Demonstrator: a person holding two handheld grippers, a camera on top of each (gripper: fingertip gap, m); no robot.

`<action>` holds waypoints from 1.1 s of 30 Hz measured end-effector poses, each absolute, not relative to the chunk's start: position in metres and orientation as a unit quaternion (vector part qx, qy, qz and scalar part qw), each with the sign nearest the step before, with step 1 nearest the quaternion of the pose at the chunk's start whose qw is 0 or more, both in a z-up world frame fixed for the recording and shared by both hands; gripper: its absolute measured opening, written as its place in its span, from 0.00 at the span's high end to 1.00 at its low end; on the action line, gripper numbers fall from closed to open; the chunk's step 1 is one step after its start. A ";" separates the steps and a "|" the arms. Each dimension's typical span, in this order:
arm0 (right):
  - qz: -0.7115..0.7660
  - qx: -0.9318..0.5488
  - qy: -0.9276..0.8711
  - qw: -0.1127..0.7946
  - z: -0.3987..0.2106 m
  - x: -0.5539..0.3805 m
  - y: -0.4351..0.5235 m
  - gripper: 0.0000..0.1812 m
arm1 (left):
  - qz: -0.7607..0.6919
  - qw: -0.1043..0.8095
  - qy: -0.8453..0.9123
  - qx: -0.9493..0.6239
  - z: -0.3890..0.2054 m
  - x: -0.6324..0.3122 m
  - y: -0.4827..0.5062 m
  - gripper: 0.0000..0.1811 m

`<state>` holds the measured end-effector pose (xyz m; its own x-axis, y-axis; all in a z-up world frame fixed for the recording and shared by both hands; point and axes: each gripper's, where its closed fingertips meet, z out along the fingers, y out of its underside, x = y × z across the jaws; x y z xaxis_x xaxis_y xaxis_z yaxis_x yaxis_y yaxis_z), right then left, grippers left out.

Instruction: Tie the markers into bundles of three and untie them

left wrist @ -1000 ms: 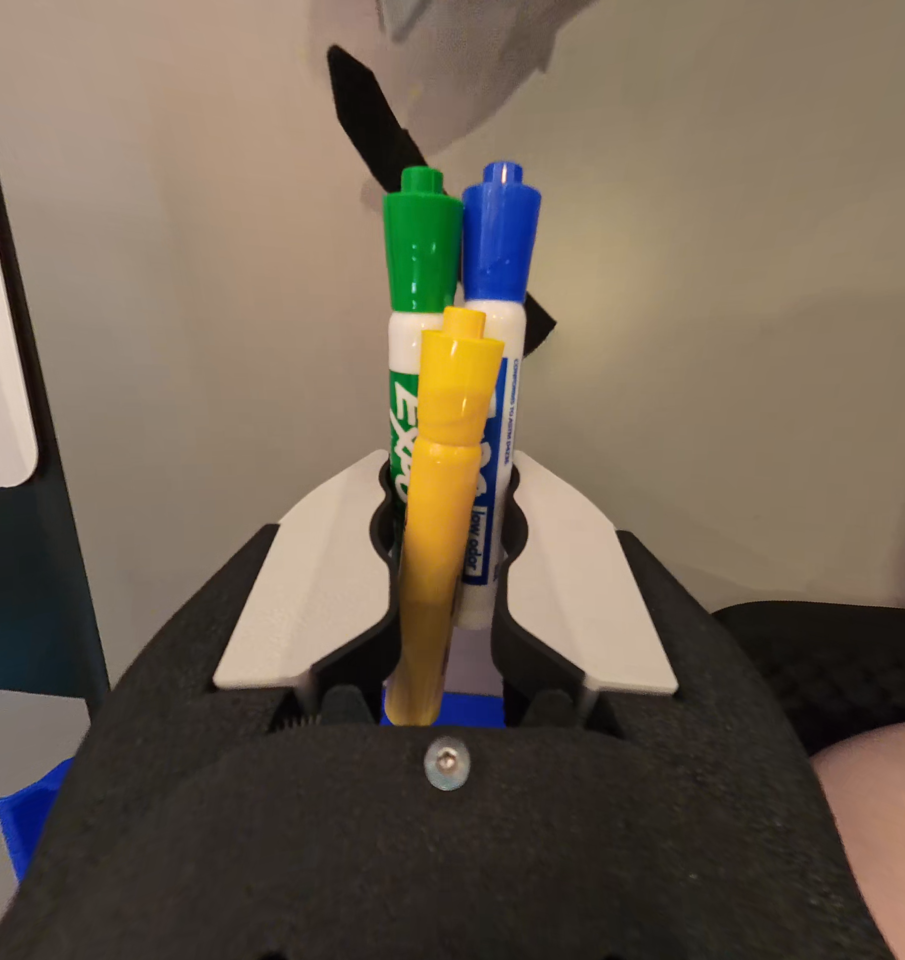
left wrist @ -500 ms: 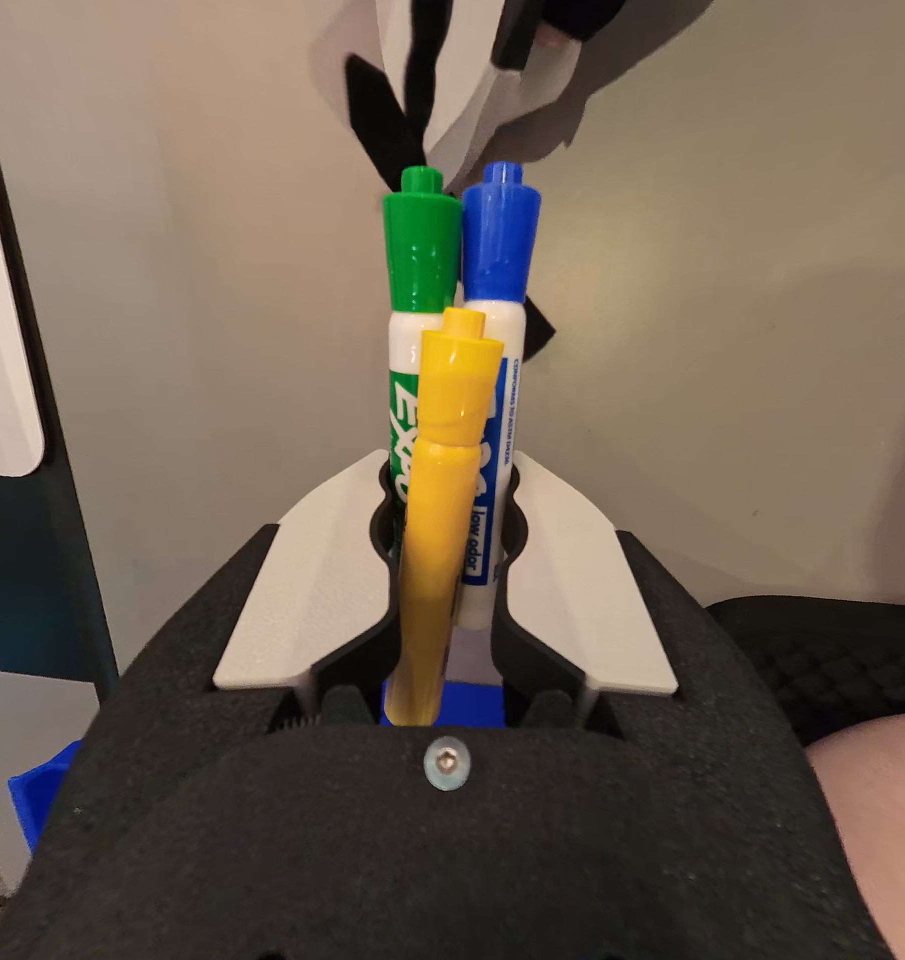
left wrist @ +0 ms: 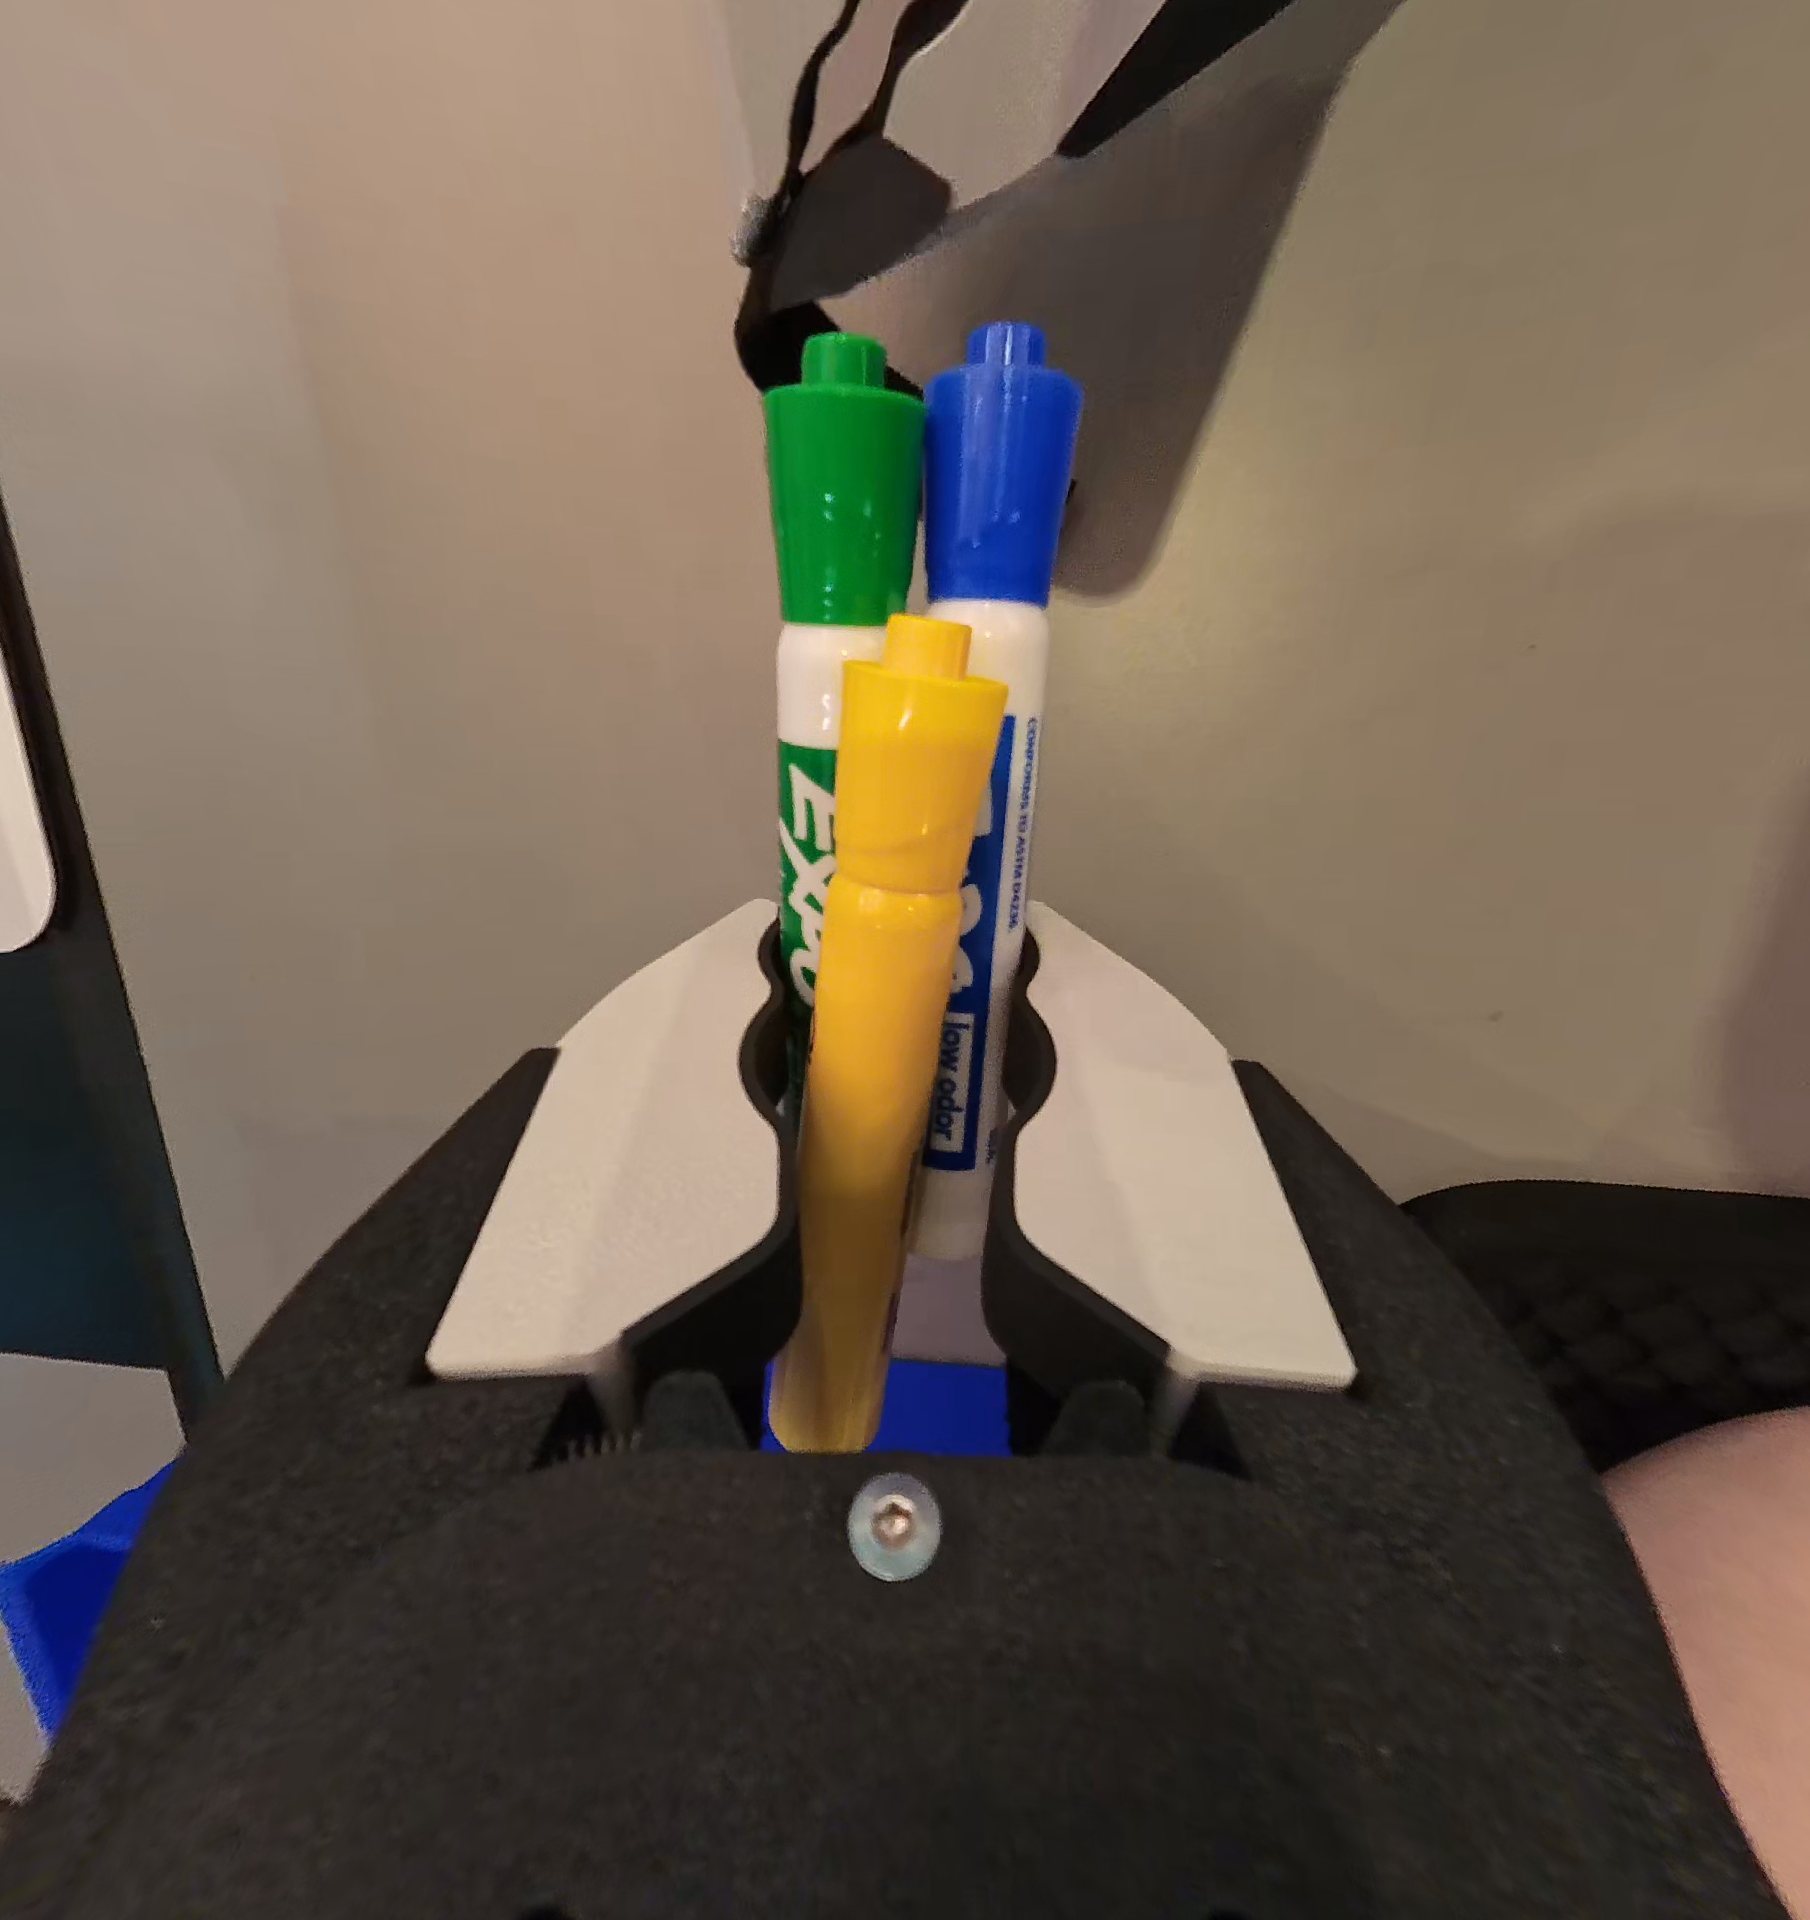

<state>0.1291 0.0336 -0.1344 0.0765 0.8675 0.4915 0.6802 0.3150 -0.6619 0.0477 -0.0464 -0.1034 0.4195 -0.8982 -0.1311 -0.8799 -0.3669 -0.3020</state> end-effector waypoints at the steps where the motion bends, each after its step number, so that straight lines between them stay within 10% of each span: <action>1: 0.098 -0.570 -0.675 0.458 -0.132 0.130 0.033 0.98 | -0.027 0.162 0.539 -0.826 -0.105 0.047 -0.047 0.79; 13: -0.031 -0.243 -0.660 0.711 -0.006 0.115 -0.017 0.98 | -0.043 0.147 0.557 -0.816 -0.117 0.062 -0.047 0.79; 33: -0.170 0.023 -0.703 0.690 -0.047 0.073 -0.071 0.98 | -0.042 0.153 0.570 -0.806 -0.119 0.067 -0.044 0.79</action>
